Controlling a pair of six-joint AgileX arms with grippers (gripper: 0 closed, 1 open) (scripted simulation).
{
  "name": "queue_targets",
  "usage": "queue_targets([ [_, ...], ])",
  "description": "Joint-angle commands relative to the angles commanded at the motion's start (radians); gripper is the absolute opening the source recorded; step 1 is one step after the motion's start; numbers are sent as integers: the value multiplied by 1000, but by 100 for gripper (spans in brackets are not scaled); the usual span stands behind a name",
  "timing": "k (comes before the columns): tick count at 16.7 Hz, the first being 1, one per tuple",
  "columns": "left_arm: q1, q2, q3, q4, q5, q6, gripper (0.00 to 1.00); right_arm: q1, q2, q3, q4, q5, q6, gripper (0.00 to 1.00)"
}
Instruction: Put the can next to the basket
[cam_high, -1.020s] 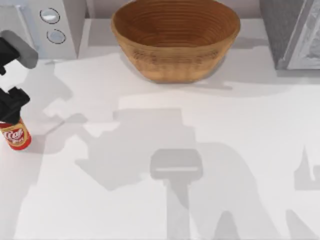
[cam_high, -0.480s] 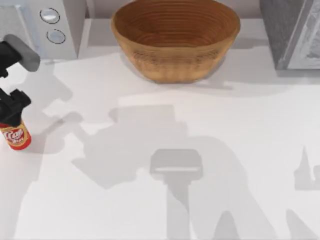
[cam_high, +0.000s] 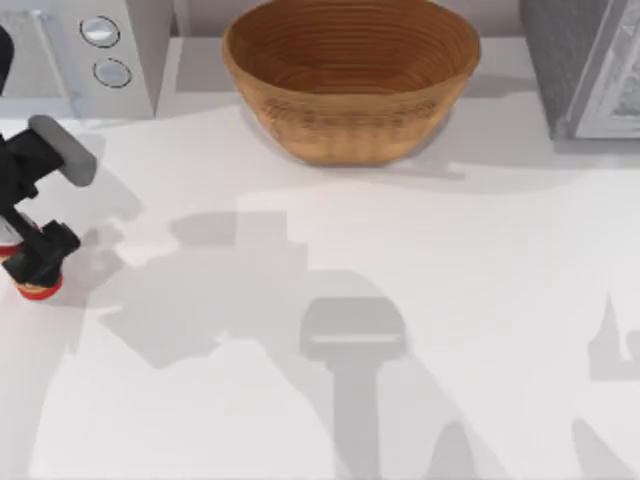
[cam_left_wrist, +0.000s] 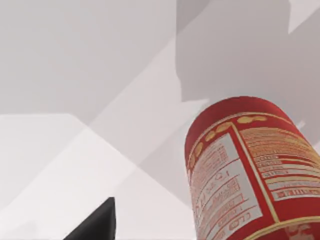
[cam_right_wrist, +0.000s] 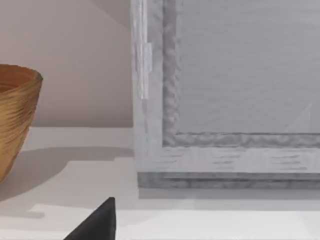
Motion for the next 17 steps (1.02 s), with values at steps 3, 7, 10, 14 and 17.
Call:
queue_targets([
  [3, 0, 0, 0, 0, 0, 0, 100, 0, 0, 0, 0, 0, 0, 100],
  [7, 0, 0, 0, 0, 0, 0, 70, 0, 0, 0, 0, 0, 0, 100],
  [10, 0, 0, 0, 0, 0, 0, 47, 0, 0, 0, 0, 0, 0, 100],
  [14, 0, 0, 0, 0, 0, 0, 17, 0, 0, 0, 0, 0, 0, 100],
  [17, 0, 0, 0, 0, 0, 0, 0, 0, 0, 0, 0, 0, 0, 100],
])
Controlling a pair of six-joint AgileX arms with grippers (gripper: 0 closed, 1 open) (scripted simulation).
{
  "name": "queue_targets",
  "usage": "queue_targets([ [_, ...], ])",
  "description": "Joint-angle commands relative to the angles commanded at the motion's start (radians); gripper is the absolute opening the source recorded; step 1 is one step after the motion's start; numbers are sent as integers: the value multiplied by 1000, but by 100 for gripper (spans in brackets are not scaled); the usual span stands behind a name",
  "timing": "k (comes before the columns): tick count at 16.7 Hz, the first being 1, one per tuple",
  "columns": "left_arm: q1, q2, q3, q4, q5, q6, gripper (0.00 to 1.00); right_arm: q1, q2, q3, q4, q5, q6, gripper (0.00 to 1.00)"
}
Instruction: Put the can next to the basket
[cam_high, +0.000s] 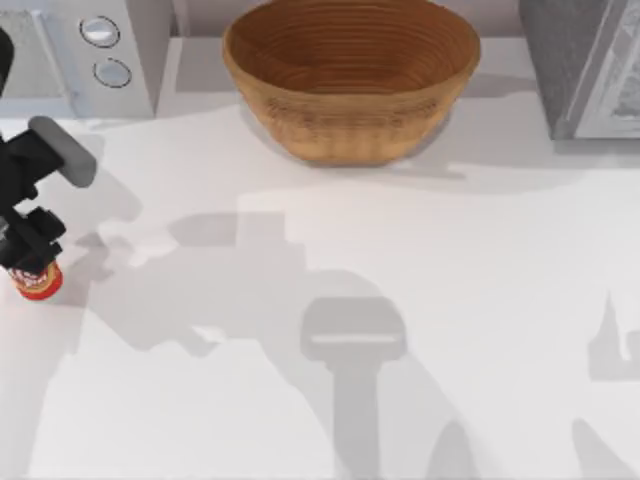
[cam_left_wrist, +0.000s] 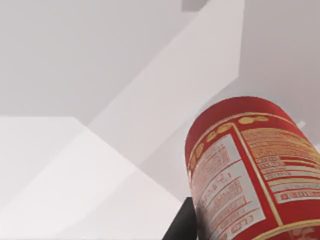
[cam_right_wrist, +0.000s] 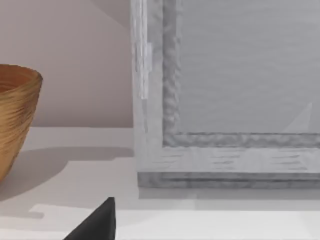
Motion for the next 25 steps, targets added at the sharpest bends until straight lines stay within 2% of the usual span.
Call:
queue_targets([
  [9, -3, -2, 1, 0, 0, 0, 0, 0, 0, 0, 0, 0, 0, 100],
  [13, -69, 42, 67, -30, 0, -100, 0, 0, 0, 0, 0, 0, 0, 100],
  [17, -216, 127, 195, -95, 1, -364, 0, 0, 0, 0, 0, 0, 0, 100],
  [25, -594, 308, 471, -253, 11, -1195, 0, 0, 0, 0, 0, 0, 0, 100],
])
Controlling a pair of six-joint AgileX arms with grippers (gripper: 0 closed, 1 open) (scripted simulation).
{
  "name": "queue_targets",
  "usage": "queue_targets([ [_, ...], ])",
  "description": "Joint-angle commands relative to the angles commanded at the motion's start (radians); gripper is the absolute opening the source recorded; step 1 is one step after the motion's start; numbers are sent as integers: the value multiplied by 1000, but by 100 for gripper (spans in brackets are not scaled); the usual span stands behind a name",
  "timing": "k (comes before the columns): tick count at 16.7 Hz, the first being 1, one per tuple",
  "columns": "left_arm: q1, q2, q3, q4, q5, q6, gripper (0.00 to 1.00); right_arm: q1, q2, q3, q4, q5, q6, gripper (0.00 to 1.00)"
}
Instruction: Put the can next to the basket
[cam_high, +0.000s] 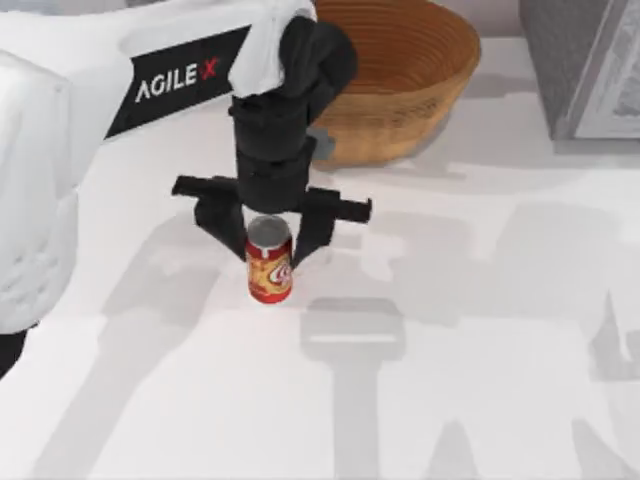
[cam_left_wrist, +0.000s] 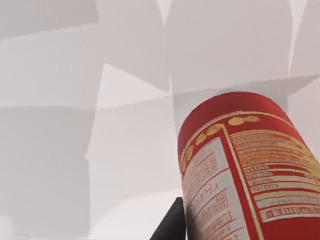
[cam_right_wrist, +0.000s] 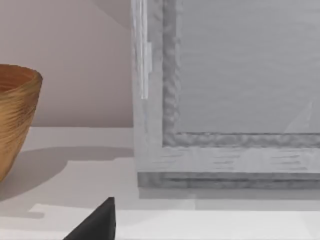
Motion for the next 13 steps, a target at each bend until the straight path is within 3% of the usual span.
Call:
queue_targets([
  [3, -119, 35, 90, -30, -1, -229, 0, 0, 0, 0, 0, 0, 0, 100],
  [6, -198, 46, 154, -39, -6, -363, 0, 0, 0, 0, 0, 0, 0, 100],
  [13, -219, 45, 172, -38, -8, -400, 0, 0, 0, 0, 0, 0, 0, 100],
])
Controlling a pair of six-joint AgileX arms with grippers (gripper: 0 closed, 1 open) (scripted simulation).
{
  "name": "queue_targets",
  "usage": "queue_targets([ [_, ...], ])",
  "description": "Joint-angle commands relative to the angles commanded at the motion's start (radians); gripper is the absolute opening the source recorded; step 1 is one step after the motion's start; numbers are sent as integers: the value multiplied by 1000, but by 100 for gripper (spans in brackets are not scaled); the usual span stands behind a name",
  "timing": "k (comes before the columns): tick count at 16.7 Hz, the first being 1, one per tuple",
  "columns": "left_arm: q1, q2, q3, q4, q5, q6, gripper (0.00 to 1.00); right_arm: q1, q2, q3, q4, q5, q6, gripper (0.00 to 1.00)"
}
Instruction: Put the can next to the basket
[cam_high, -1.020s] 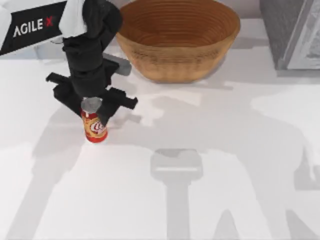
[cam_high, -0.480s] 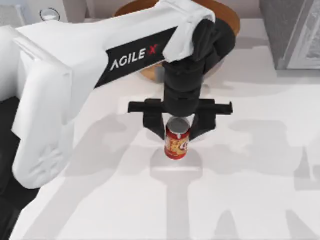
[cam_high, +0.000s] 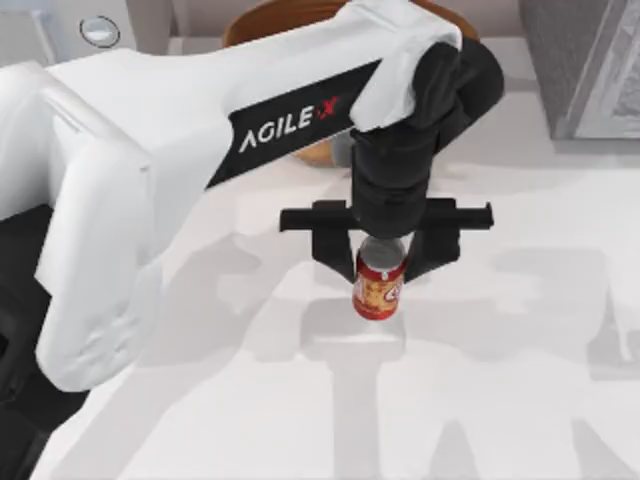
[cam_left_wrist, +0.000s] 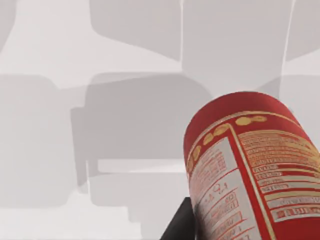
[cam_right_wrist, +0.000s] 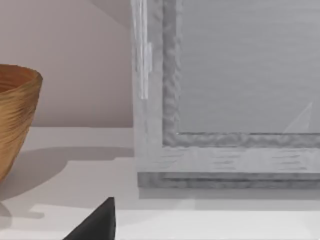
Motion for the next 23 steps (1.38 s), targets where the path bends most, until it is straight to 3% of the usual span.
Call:
queue_targets([
  [8, -4, 5, -25, 29, -1, -3, 0, 0, 0, 0, 0, 0, 0, 100],
  [21, -4, 5, -25, 29, -1, -3, 98, 0, 0, 0, 0, 0, 0, 100],
  [23, -4, 5, -25, 29, -1, -3, 100, 0, 0, 0, 0, 0, 0, 100],
])
